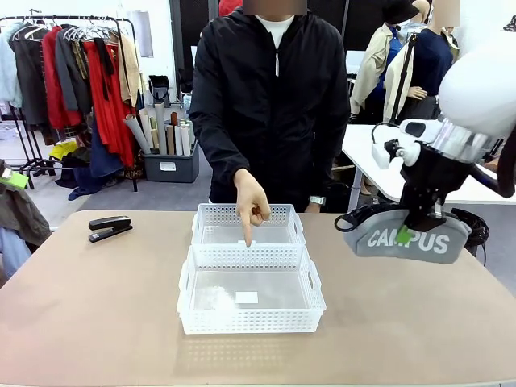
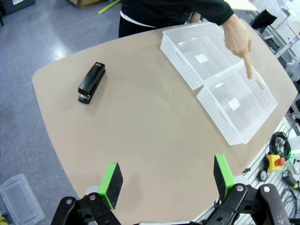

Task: Distribute items into two baskets.
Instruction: Place the picked Pencil pouch into the Organizing basket as instructed by the person.

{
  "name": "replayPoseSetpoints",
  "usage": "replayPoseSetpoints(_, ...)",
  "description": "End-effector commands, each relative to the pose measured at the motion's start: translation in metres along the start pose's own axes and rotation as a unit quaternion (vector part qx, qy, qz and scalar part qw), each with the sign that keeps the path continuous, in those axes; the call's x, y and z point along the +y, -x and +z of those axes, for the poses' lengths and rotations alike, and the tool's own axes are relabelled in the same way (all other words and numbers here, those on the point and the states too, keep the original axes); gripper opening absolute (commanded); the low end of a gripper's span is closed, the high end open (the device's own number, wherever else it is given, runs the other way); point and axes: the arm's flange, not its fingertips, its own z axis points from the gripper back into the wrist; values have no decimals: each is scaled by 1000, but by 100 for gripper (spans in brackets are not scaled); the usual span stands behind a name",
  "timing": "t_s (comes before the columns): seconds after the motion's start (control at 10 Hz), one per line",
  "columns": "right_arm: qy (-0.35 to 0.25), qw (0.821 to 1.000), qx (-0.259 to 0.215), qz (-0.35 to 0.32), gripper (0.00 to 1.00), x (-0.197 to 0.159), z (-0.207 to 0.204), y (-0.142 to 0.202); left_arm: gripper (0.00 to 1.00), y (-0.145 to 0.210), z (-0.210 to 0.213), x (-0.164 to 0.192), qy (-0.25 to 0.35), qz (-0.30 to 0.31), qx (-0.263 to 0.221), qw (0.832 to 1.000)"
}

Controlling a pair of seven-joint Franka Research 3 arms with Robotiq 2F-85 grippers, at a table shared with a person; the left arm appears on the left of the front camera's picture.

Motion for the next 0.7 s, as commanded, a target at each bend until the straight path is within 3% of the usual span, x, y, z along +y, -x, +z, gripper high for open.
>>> replayPoseSetpoints(0.0,-3,999,-8,-43,0,4,-16,-20,100,0,1,-1,1,-1,-2,1000)
replayPoseSetpoints(0.6,-11,996,16,-85,0,12,-44,-87,100,0,1,-1,1,-1,-2,1000)
